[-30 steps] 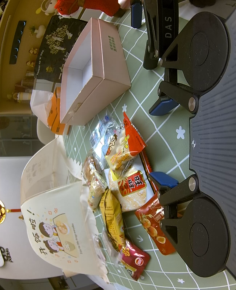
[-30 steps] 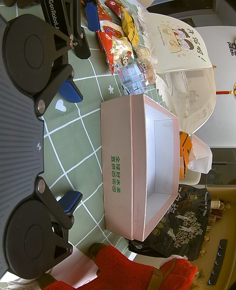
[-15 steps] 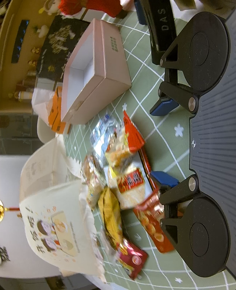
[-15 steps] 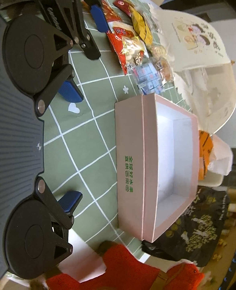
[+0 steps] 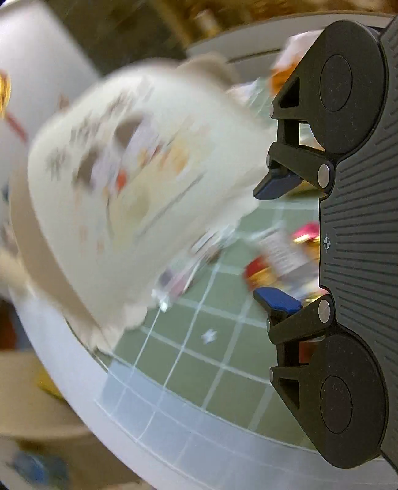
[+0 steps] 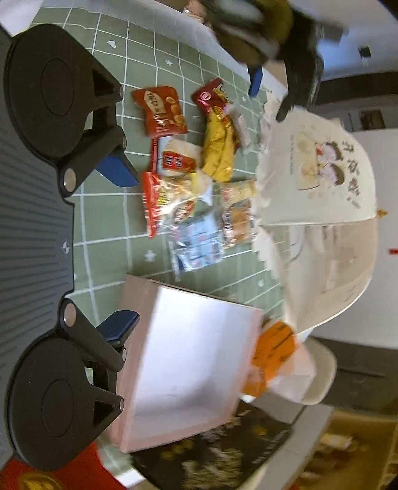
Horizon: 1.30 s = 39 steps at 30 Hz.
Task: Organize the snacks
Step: 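Move the left tool to the clear pastry packet while the right tool approaches the snacks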
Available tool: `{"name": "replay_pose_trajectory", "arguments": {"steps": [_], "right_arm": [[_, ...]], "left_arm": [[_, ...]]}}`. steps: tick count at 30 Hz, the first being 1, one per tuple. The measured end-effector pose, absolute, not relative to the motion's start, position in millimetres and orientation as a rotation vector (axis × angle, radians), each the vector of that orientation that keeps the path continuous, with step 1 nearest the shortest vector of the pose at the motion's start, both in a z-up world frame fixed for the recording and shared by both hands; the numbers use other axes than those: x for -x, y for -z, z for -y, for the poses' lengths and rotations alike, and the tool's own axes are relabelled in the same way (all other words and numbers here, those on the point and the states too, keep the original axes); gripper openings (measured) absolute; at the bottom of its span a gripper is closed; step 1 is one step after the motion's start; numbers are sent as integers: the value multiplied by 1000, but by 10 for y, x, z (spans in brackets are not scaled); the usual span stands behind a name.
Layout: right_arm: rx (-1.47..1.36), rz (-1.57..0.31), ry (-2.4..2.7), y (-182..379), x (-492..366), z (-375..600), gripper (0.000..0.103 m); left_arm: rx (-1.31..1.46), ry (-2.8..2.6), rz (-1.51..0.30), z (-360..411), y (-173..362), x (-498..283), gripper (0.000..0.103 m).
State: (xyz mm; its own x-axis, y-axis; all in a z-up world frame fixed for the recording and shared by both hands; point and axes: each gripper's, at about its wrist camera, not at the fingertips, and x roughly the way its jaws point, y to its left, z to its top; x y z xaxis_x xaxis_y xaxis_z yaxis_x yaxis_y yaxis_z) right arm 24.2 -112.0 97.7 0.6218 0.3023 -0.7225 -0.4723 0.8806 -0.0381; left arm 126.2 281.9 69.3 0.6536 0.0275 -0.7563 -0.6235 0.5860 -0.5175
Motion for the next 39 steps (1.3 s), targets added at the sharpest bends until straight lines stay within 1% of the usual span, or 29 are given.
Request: {"name": "replay_pose_trajectory", "arguments": {"steps": [3,8,9,10,13,15,17,19,21,22,23,24,25,28,29,30,31,35,39], "right_arm": [[270,-767,-418,-946,-302,1167,89],[272,-795,-426,-879,-368,1332,89],[282,-793,-427,-865,-355,1350,89],[296,-789,-426,-849,-354,1358,89],[317,-789,-438,-810,-364,1363,89],[325,-788,-454,-791,-357,1359,89],[340,-781,-471,-780,-360,1334,89],[352,-769,-490,-788,-375,1306,89],[359,-754,-498,-810,-395,1263,89],[356,-747,-502,-827,-409,1241,89],[350,-742,-507,-849,-423,1215,89],[343,-738,-515,-872,-435,1188,89],[337,-733,-526,-900,-449,1146,89],[333,-716,-554,-999,-486,983,89],[326,-707,-568,-1049,-502,903,89],[315,-704,-582,-1102,-528,810,89],[300,-709,-596,-1145,-570,718,89],[207,-794,-650,-1240,-837,219,89],[175,-938,-670,-1113,-1210,-510,88]], "left_arm": [[898,-510,-855,-3009,-586,-1633,69],[957,-605,-917,-3119,-388,-2085,69],[959,-618,-918,-3109,-364,-2142,70],[933,-629,-905,-3093,-374,-2201,70],[811,-659,-944,-3003,-373,-2412,70],[718,-667,-964,-2880,-361,-2493,71],[566,-640,-998,-2672,-333,-2550,73],[404,-576,-1023,-2471,-293,-2535,74],[337,-513,-1032,-2405,-294,-2405,73],[321,-490,-1035,-2401,-297,-2326,70],[315,-470,-1033,-2409,-296,-2232,60],[310,-448,-1031,-2426,-314,-2134,54],[298,-428,-1032,-2430,-327,-2031,46],[221,-370,-1034,-2426,-436,-1674,40],[204,-356,-1033,-2415,-469,-1539,34],[195,-332,-1036,-2422,-487,-1340,24],[200,-303,-1035,-2429,-487,-1139,20],[247,-216,-1015,-2421,-440,-319,18],[334,-165,-968,-2296,-399,279,18]]}}
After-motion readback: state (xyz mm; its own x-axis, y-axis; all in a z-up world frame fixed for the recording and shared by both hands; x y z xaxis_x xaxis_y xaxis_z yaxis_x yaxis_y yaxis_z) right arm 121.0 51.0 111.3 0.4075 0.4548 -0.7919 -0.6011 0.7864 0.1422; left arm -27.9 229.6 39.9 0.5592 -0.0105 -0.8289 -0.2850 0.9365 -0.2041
